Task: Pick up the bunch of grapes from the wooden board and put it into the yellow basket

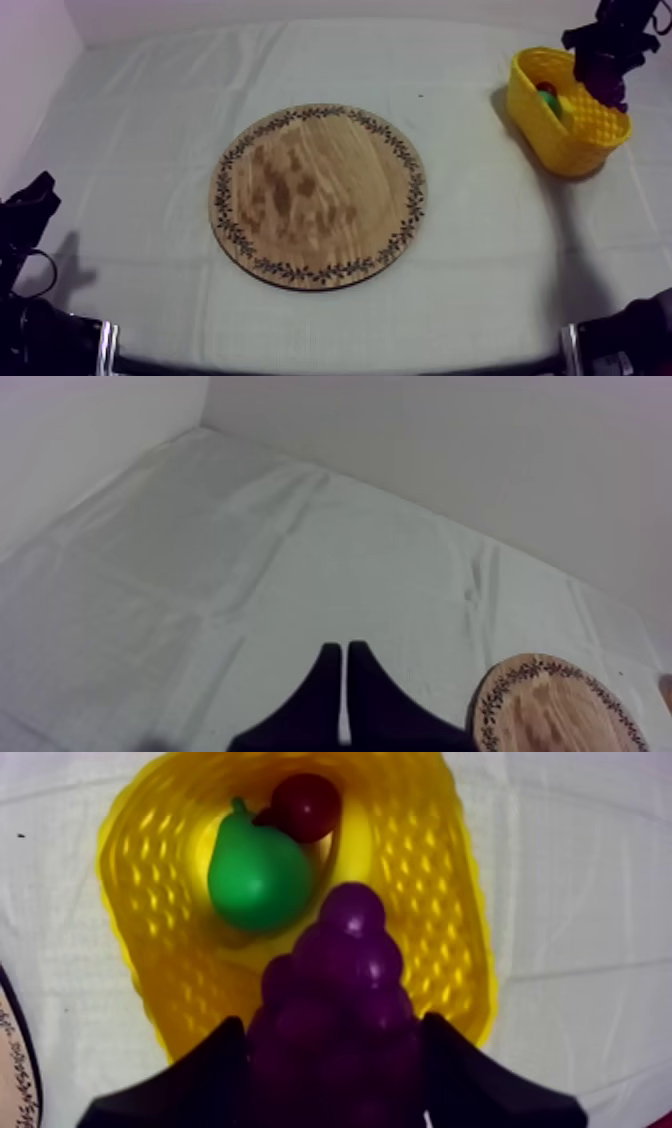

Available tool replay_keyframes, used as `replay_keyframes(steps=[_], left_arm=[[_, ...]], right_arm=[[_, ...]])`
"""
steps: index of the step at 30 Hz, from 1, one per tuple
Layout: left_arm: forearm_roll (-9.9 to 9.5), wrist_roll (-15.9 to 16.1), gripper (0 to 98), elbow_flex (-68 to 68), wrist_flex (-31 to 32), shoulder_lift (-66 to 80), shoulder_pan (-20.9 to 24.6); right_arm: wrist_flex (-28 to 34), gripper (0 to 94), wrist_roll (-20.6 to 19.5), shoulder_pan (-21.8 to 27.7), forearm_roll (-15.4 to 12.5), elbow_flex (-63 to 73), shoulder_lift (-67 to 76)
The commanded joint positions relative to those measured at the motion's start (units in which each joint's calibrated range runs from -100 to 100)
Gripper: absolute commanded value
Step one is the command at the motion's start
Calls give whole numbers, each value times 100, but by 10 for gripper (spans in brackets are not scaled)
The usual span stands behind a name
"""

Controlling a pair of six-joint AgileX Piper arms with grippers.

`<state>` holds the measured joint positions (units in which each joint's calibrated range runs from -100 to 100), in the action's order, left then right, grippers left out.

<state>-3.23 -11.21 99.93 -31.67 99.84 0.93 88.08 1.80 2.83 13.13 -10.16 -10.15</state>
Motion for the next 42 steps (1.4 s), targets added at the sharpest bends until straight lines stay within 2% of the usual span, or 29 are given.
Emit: replay_keyframes(steps=[1,6,15,19,21,28,33,42], left_arm=[[-2,0,0,-4,-1,-1,-2],[-2,0,0,-4,-1,-1,-2],[-2,0,0,-4,-1,-1,-2],[-2,0,0,-4,-1,-1,-2],[-2,0,0,-4,-1,-1,-2],[-2,0,0,-4,-1,-1,-2],[-2,0,0,-4,-1,-1,-2],[-2,0,0,-4,-1,-1,-2]], right_arm=[[-19,435,-25,-6,-3,42,-222],[-200,512,-70,36,15,227,-796],[-271,755,-99,65,-19,481,-1347],[-307,783,-87,45,-73,495,-1258],[-359,757,-56,44,-126,491,-1115],[-536,554,122,39,-270,354,-311],[-813,450,121,78,-350,-89,357],[-2010,385,-83,153,-443,-1765,1911]])
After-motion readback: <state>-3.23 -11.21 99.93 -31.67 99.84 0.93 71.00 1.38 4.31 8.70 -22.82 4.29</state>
